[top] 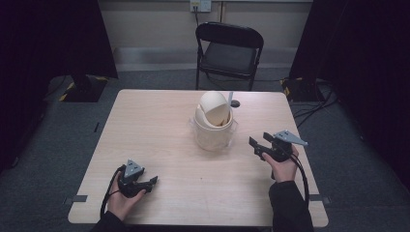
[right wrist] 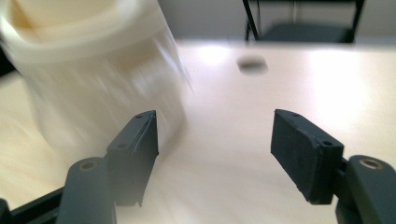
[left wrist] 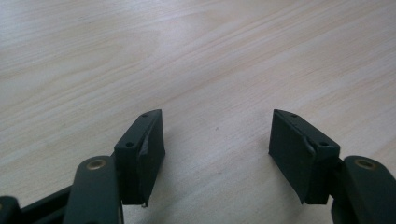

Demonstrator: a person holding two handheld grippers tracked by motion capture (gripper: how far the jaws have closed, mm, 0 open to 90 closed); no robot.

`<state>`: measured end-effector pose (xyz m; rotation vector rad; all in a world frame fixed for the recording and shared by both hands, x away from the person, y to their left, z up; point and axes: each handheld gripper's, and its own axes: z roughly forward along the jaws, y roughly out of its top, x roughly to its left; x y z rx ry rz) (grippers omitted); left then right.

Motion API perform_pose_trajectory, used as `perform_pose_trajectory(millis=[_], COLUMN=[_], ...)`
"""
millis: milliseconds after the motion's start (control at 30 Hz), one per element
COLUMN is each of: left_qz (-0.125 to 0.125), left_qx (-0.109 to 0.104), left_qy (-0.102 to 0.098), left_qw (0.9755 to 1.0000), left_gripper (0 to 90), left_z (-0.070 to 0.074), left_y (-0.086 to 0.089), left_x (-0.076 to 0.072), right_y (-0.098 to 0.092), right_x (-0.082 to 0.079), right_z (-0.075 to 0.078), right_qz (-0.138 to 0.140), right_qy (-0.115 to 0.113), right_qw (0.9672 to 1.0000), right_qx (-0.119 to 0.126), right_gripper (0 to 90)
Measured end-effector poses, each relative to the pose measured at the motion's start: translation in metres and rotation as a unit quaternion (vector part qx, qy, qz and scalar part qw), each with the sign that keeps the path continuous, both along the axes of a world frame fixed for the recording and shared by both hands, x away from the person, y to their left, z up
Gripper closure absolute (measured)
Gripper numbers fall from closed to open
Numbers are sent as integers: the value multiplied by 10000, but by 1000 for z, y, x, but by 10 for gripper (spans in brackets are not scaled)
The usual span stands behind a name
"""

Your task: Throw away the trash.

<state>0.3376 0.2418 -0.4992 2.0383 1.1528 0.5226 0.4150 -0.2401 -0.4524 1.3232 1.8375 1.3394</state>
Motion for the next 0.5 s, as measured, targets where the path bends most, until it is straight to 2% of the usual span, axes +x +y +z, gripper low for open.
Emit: perform_pose_trajectory(millis=[67, 133, 167, 267, 333, 433, 500], left_qz=[-1, -2, -28, -25, -19, -33, -31], left_qx=[-1, 9, 12, -9, -28, -14, -11], left_qy=[-2, 4, -5, -1, 10, 14, 15], left_qw=[10000, 10000, 10000, 10000, 10000, 10000, 10000], left_gripper=[354, 353, 352, 318, 309, 299, 295], left_z=[0, 0, 0, 0, -1, -1, 0], left_y=[0, 0, 0, -1, -1, -1, -1], left_x=[0, 0, 0, 1, 1, 2, 2], right_y=[-9, -13, -21, -31, -37, -45, -49], right_x=[-2, -4, -7, -11, -12, -14, -15], right_z=[-11, -17, -26, -39, -43, -44, -44], right_qz=[-57, -126, -202, -288, -378, -468, -524], right_qy=[270, 355, 551, 781, 828, 918, 929], right_qw=[9994, 9989, 9975, 9945, 9927, 9914, 9902], right_qx=[-197, -267, -400, -642, -793, -803, -903], right_gripper=[312, 310, 305, 299, 293, 284, 281])
